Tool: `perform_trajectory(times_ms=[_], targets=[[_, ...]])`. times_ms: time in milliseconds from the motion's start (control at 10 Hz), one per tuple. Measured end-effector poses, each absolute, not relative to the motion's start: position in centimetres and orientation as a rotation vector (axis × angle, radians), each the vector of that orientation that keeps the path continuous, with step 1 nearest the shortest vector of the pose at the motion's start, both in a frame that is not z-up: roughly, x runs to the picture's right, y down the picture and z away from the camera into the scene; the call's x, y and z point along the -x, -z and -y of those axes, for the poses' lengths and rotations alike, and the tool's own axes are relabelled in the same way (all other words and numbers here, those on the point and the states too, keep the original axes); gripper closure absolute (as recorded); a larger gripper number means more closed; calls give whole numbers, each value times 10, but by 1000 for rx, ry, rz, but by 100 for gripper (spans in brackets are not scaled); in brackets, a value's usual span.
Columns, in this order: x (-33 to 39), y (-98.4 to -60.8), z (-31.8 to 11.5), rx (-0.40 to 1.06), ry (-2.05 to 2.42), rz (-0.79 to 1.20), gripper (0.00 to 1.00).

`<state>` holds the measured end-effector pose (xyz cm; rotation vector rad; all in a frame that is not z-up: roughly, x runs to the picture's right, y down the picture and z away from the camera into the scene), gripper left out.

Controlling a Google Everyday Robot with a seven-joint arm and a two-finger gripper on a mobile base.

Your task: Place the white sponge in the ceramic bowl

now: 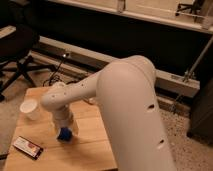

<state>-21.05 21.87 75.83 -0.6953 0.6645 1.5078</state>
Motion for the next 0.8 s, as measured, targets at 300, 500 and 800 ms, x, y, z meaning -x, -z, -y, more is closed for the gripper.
perform_trajectory(times_ms=[300,500,800], targets=[[210,-765,-197,786,-1575,-606,35],[210,-771,-189,781,-1577,-600,35],[225,-787,-179,740,-1571,-604,35]])
